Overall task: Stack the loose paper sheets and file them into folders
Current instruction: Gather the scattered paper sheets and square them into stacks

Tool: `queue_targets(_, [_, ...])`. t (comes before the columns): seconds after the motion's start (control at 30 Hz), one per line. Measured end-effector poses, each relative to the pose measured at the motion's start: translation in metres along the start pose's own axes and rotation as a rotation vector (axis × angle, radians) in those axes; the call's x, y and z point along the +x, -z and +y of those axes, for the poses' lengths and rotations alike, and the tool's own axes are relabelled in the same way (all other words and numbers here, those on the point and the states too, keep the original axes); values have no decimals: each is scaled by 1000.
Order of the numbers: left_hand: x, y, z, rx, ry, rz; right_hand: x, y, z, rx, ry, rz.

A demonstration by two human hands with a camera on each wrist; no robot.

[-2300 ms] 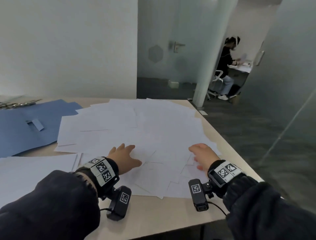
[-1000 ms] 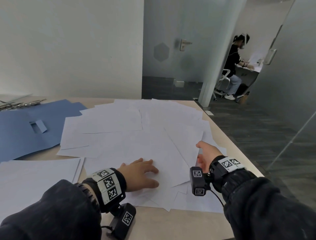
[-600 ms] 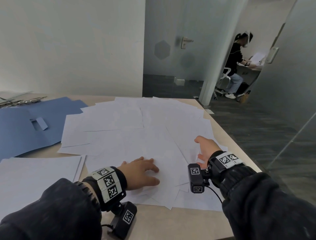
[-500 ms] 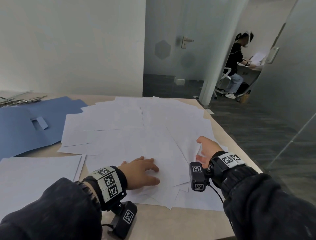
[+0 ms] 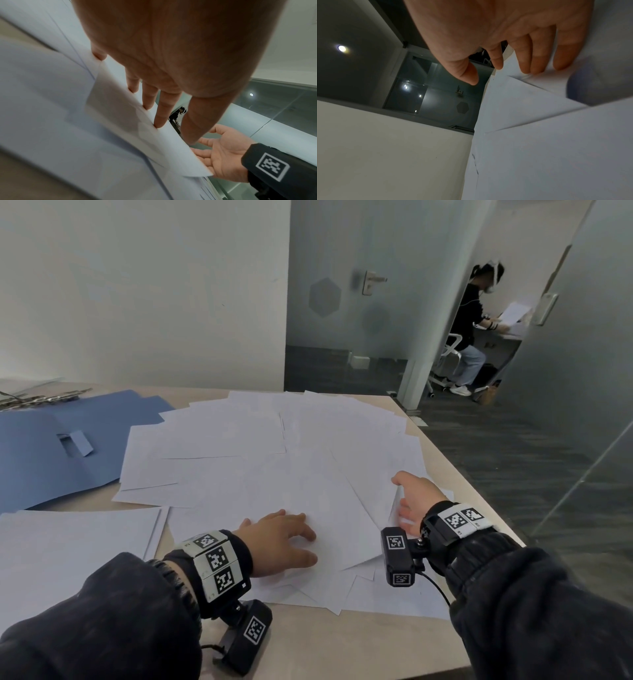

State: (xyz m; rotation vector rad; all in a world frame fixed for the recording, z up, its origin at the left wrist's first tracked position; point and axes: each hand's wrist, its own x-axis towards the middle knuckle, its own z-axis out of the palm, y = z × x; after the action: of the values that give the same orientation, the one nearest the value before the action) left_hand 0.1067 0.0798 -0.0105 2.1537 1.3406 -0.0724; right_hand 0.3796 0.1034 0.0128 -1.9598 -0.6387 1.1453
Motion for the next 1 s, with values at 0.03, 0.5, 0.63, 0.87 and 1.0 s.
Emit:
queue_targets(0.03, [0,0,0,0,1,1,1,0,1,44,-4,-13])
queue_targets(0.5, [1,1,-4,-31,-26,4,17,4,12,111,11,-6])
queue_targets(0.63, [3,0,-8,-94,-59,-21,24,12,17,58,-3,-31])
queue_targets(0.87, [8,-2,-1,-116,-102,12,31,11,27,-96,54,-131])
queue_targets(1.0, [14,0,-6,18,105,154,26,21,28,-218,62,-168])
